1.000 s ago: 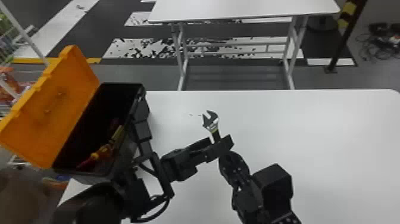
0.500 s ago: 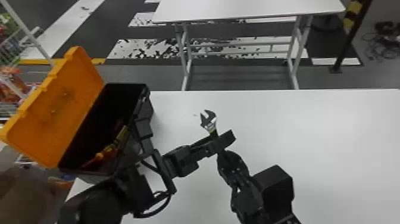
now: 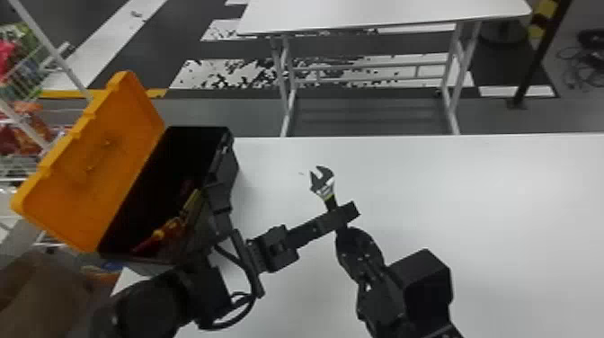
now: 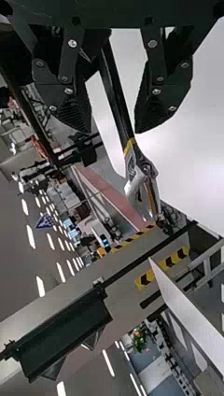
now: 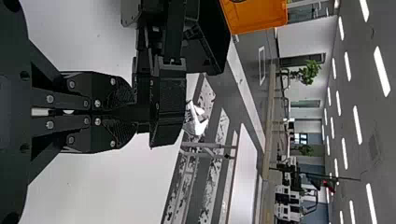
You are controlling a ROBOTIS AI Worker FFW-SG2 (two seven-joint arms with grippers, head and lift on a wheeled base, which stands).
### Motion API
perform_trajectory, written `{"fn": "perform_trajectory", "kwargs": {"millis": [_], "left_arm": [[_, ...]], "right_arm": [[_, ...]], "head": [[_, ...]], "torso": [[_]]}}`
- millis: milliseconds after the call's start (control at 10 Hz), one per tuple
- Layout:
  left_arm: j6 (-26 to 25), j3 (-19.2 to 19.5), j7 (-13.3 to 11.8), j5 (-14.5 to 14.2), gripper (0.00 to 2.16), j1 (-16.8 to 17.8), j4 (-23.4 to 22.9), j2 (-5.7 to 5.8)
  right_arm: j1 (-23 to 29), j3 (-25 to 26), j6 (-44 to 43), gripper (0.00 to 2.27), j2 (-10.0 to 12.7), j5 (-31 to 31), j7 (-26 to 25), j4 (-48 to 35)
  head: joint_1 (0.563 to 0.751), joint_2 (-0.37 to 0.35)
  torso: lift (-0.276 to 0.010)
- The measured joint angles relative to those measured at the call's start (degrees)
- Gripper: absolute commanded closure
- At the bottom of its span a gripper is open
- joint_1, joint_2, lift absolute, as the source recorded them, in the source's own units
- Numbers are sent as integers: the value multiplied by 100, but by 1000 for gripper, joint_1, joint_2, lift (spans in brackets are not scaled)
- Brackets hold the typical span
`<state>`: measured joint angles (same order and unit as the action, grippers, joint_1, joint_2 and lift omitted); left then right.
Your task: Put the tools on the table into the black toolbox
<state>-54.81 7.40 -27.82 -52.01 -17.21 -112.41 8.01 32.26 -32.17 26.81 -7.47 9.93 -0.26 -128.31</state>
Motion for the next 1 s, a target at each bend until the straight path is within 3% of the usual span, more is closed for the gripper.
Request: {"fn": "perform_trajectory", "kwargs": {"millis": [100, 200, 300, 400, 500, 700, 800, 1000], "left_arm": [[-204, 80, -76, -65, 1858, 39, 62, -1], [-281, 122, -87, -86, 1878, 59, 80, -1], [-308, 152, -98, -91, 2135, 71, 80, 1], [-335, 191, -104, -91, 2135, 77, 79, 1], [-390, 226, -95, -91, 2135, 87, 74, 0], [-420, 266, -88, -95, 2135, 95, 70, -1], [-422, 283, -76, -97, 2135, 101, 70, 0], [-425, 309, -83, -119, 2135, 119, 70, -9]], "right_arm": [[0, 0, 5, 2229, 0, 0, 0, -1], [0, -2, 16, 2229, 0, 0, 0, -3], [2, -7, 39, 2229, -7, 0, 0, -8], [5, -19, 69, 2202, -28, 0, 0, -24], [11, -28, 112, 1814, -40, -2, 0, -45], [61, -35, 146, 606, -46, -8, -41, -83], [79, -35, 152, 265, -62, -8, -38, -91], [129, -33, 162, 164, -81, -15, -41, -104]], "head": [[695, 185], [695, 188], [695, 189], [695, 194], [695, 198], [695, 201], [695, 202], [695, 204]], "torso": [[-75], [-75], [-75], [-75], [-75], [-75], [-75], [-75]]}}
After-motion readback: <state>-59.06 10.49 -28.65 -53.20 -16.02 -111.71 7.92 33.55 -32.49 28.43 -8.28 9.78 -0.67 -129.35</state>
